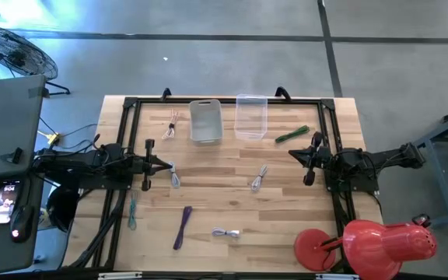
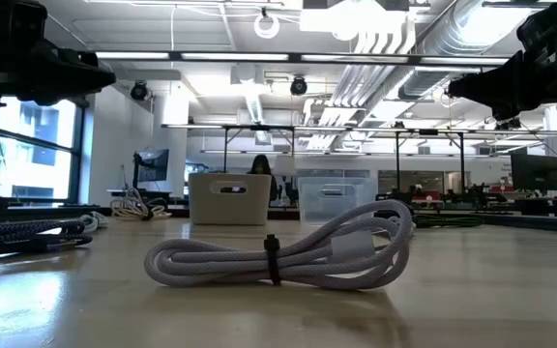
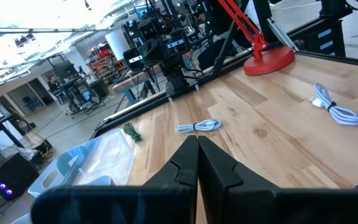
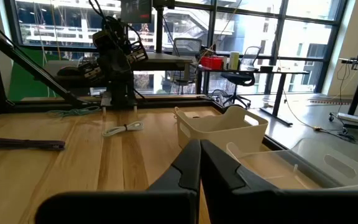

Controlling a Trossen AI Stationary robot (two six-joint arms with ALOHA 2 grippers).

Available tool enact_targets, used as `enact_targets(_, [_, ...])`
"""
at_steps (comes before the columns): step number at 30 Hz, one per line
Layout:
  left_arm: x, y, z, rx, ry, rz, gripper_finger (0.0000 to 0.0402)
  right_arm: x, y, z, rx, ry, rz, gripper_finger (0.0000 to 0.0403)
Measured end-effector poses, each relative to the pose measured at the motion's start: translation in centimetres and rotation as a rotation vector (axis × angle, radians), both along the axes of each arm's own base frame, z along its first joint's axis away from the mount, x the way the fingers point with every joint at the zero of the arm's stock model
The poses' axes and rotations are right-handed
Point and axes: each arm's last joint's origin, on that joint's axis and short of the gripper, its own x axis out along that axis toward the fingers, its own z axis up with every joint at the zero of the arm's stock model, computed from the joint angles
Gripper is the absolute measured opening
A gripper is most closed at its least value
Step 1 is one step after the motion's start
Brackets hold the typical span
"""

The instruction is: Pick & Place USB Port

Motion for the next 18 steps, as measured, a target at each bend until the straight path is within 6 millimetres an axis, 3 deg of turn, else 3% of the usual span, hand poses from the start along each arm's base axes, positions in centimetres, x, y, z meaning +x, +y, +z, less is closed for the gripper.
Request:
enact_targets(15, [0.0,0.0,0.0,0.0,0.0,0.0,0.0,-0.01,0.0,0.14,0.006,-0.016,0.0,0.0])
enact_targets(18, [0.0,0.0,0.0,0.0,0.0,0.0,0.0,0.0,0.04,0.18,0.072,-0.039,0.015,0.0])
